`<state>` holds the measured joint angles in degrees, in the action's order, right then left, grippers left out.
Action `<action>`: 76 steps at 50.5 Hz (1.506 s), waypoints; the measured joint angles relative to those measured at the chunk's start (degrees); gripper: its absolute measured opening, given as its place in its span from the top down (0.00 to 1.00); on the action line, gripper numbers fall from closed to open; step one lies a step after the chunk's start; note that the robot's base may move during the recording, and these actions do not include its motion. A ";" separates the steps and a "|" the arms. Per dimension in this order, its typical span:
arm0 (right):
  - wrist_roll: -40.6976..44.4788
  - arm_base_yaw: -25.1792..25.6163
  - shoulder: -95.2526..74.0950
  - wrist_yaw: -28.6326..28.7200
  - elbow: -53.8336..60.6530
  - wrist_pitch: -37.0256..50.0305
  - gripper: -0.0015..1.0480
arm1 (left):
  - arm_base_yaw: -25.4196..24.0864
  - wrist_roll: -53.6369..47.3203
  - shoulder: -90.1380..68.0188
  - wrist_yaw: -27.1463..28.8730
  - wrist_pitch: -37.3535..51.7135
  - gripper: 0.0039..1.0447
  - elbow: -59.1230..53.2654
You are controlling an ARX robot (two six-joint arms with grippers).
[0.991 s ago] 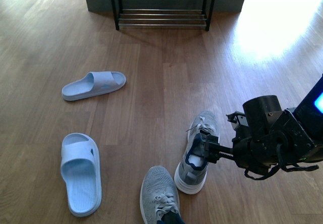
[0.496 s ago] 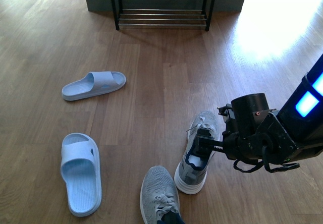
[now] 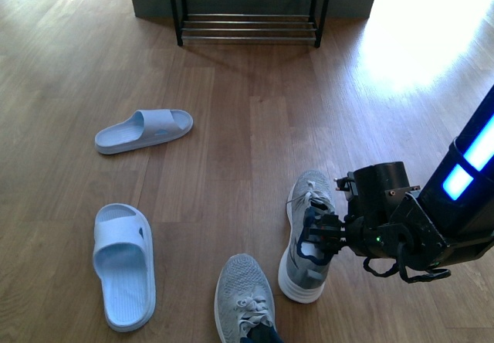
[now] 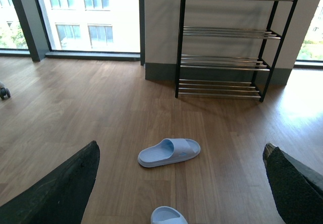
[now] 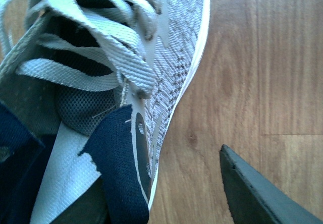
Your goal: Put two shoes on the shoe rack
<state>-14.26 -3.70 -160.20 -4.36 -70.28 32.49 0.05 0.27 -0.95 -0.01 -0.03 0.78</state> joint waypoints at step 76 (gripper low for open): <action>28.83 21.29 138.51 7.85 61.20 -35.69 0.99 | 0.00 0.00 0.00 0.00 0.00 0.09 0.00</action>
<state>14.57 17.58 -21.69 3.49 -9.08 -3.20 0.05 0.27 -0.95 -0.01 -0.03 0.78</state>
